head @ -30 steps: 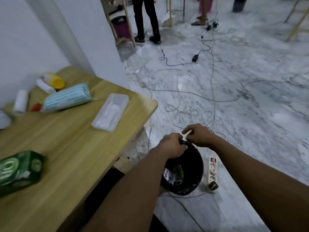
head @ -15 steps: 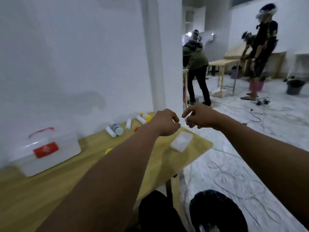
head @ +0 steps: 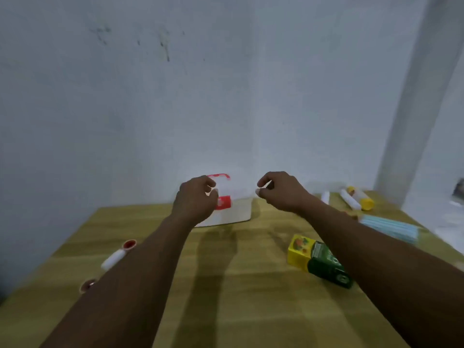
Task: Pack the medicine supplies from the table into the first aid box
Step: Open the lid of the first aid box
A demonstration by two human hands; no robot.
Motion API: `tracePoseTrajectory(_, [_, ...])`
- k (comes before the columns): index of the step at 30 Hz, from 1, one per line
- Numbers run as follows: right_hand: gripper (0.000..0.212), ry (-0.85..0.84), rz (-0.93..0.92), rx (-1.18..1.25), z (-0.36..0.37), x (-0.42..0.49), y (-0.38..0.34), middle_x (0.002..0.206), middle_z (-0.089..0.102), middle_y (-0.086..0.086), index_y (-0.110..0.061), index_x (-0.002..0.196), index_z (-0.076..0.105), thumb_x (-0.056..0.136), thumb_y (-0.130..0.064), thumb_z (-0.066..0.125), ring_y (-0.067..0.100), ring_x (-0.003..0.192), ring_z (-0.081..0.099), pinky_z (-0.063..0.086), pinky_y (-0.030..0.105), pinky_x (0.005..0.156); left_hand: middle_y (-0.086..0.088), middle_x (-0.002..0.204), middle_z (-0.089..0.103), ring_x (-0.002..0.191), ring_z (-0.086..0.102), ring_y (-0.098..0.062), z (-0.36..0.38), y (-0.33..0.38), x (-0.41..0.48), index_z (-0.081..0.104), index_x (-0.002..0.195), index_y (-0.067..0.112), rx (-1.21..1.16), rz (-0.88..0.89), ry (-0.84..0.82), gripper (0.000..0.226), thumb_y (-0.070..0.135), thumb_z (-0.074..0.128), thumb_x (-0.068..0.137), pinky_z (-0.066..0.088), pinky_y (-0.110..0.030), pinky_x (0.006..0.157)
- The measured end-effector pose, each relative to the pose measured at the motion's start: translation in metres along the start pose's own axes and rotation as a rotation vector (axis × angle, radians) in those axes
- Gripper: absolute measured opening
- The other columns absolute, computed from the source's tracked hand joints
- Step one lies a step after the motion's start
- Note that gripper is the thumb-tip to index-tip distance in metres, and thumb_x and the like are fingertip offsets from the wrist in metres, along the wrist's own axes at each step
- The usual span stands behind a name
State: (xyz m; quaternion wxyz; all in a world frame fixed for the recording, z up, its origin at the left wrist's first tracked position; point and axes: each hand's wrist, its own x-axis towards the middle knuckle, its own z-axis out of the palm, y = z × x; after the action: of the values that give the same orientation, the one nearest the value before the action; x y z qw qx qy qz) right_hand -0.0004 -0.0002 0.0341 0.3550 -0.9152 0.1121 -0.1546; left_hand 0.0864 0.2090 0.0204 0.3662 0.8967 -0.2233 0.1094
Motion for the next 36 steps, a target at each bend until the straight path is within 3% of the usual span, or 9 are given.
tracePoseTrajectory(3, [0.034, 0.065, 0.031, 0.036, 0.044, 0.014, 0.0, 0.099, 0.064, 0.002, -0.017, 0.114, 0.061, 0.089, -0.039, 0.065, 0.019, 0.094, 0.059, 0.043, 0.03, 0.077, -0.008, 0.127, 0.061, 0.115, 0.058, -0.023, 0.0, -0.039, 0.002, 0.061, 0.127, 0.02, 0.007, -0.082, 0.087, 0.04, 0.037, 0.064, 0.091, 0.041, -0.028, 0.087])
tracePoseTrajectory(6, [0.05, 0.128, 0.046, 0.066, 0.074, 0.024, 0.005, 0.119, 0.053, 0.009, -0.017, 0.125, 0.05, 0.087, -0.045, 0.066, 0.018, 0.095, 0.053, 0.043, 0.031, 0.08, -0.011, 0.145, 0.048, 0.129, 0.05, -0.028, 0.007, -0.058, 0.008, 0.048, 0.142, 0.02, -0.073, -0.172, 0.096, 0.057, 0.042, 0.064, 0.092, 0.039, -0.031, 0.097])
tracePoseTrajectory(9, [0.06, 0.159, 0.145, 0.162, 0.09, 0.033, 0.008, 0.129, 0.05, 0.014, -0.016, 0.131, 0.041, 0.087, -0.048, 0.065, 0.022, 0.1, 0.053, 0.044, 0.034, 0.082, -0.012, 0.149, 0.047, 0.13, 0.05, -0.032, 0.02, -0.067, 0.015, 0.039, 0.147, 0.022, -0.275, -0.291, 0.071, 0.064, 0.046, 0.062, 0.093, 0.047, -0.046, 0.105])
tracePoseTrajectory(14, [0.069, 0.217, 0.213, 0.291, 0.098, 0.046, 0.01, 0.14, 0.048, 0.015, -0.014, 0.14, 0.036, 0.087, -0.049, 0.064, 0.029, 0.121, 0.053, 0.045, 0.036, 0.091, -0.011, 0.143, 0.052, 0.121, 0.057, -0.032, 0.03, -0.069, 0.016, 0.039, 0.143, 0.026, -0.361, -0.322, 0.119, 0.056, 0.039, 0.062, 0.094, 0.055, -0.051, 0.094])
tracePoseTrajectory(19, [0.068, 0.211, 0.2, 0.257, 0.096, 0.04, 0.013, 0.139, 0.048, 0.013, -0.014, 0.139, 0.037, 0.086, -0.045, 0.067, 0.028, 0.119, 0.054, 0.047, 0.037, 0.091, -0.011, 0.135, 0.058, 0.111, 0.061, -0.028, 0.023, -0.072, 0.006, 0.045, 0.133, 0.027, -0.305, -0.303, 0.142, 0.047, 0.042, 0.063, 0.092, 0.057, -0.05, 0.09])
tracePoseTrajectory(28, [0.096, 0.226, -0.007, -0.027, 0.09, -0.042, 0.027, 0.134, 0.04, 0.014, -0.021, 0.142, 0.028, 0.068, -0.059, 0.077, 0.034, 0.123, 0.045, 0.045, 0.044, 0.098, 0.001, 0.095, 0.063, 0.091, 0.066, -0.021, 0.008, -0.067, -0.044, 0.049, 0.127, 0.028, -0.198, -0.256, 0.124, 0.05, 0.06, 0.056, 0.089, 0.058, -0.043, 0.082])
tracePoseTrajectory(32, [0.103, 0.336, -0.127, -0.276, 0.088, -0.07, 0.039, 0.132, 0.04, 0.012, -0.017, 0.137, 0.033, 0.057, -0.061, 0.081, 0.033, 0.12, 0.043, 0.045, 0.044, 0.095, 0.002, 0.092, 0.064, 0.088, 0.067, -0.021, 0.003, -0.065, -0.064, 0.052, 0.122, 0.029, -0.213, -0.246, 0.123, 0.047, 0.062, 0.056, 0.089, 0.058, -0.039, 0.076])
tracePoseTrajectory(36, [0.102, 0.371, -0.275, -0.375, 0.088, -0.076, 0.044, 0.14, 0.038, 0.013, -0.019, 0.134, 0.033, 0.055, -0.061, 0.082, 0.033, 0.128, 0.041, 0.047, 0.045, 0.099, 0.002, 0.087, 0.063, 0.083, 0.063, -0.015, -0.001, -0.056, -0.078, 0.055, 0.113, 0.024, -0.214, -0.214, 0.114, 0.042, 0.059, 0.058, 0.089, 0.047, -0.028, 0.062])
